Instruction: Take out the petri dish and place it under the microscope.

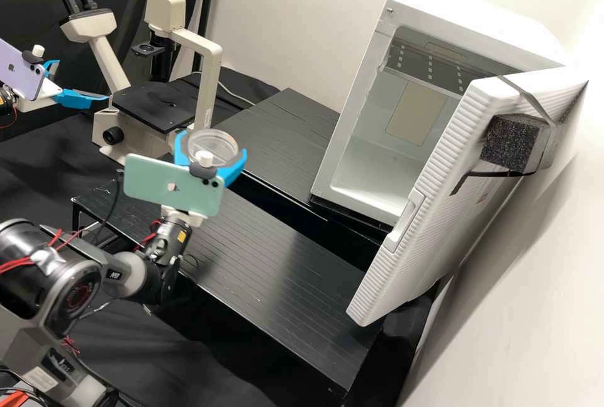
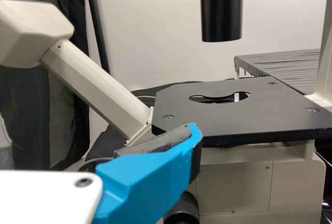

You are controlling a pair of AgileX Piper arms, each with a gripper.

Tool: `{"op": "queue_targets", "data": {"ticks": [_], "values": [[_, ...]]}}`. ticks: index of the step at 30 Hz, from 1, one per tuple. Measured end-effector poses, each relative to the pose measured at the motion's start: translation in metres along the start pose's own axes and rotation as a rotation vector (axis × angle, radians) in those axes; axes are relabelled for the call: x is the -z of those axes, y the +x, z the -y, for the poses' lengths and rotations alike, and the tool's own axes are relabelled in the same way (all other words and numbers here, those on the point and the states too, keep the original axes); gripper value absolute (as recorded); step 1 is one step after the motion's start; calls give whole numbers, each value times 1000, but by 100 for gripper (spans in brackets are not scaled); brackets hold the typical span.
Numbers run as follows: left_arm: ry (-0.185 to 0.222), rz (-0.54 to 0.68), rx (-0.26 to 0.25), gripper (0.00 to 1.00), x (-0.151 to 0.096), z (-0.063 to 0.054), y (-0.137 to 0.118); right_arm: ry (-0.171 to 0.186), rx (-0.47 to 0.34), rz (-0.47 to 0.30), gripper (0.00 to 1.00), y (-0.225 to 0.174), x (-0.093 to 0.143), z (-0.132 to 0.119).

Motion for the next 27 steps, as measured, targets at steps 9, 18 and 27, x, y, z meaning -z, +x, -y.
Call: {"op": "queue_targets", "data": {"ticks": [9,18,27], "values": [[0,0,0,100,0,0,0,-41,29,-26,0,57,34,40],[0,0,0,100,0,0,0,-48,133,89,0,126,25,88],[0,0,0,100,0,0,0,-34,183,79,0,166,31,112]]}}
